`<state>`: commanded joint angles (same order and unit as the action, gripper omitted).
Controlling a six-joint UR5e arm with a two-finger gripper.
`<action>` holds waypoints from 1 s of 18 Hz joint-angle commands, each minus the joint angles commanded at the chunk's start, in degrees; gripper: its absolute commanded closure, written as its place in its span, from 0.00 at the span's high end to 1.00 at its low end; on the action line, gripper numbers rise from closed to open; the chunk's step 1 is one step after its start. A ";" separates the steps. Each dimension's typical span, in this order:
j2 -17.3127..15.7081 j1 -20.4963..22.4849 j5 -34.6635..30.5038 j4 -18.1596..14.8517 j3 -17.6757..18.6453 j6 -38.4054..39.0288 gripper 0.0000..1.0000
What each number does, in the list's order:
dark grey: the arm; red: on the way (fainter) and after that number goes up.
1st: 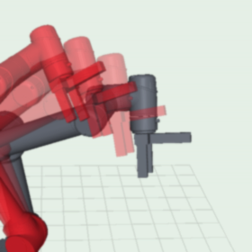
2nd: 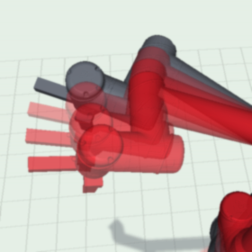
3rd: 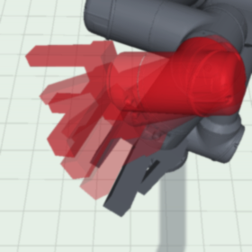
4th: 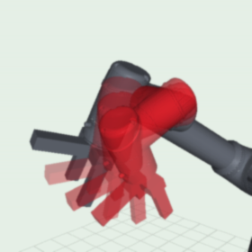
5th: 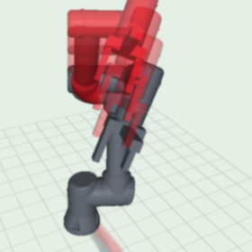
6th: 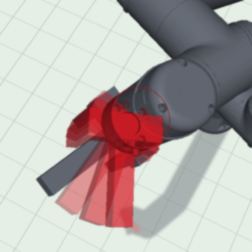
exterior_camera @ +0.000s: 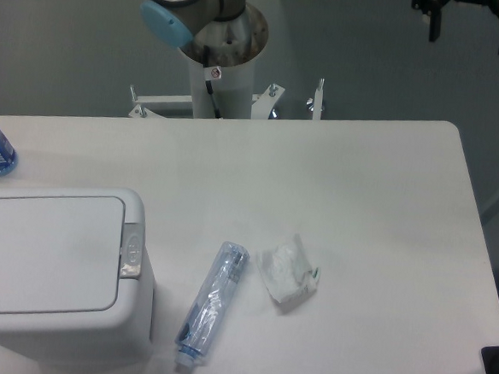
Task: Open the trash can
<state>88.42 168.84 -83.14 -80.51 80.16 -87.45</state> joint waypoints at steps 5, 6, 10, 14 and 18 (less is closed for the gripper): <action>0.26 -0.96 1.14 0.00 -0.44 2.01 1.00; 0.70 -1.92 2.27 0.17 -0.53 6.02 1.00; 3.16 -8.15 6.85 7.45 -0.35 33.59 1.00; 6.41 -16.33 6.86 11.59 -0.53 55.16 1.00; 8.52 -21.78 7.64 13.00 -0.44 67.04 1.00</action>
<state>96.94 147.06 -75.50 -67.51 79.72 -20.42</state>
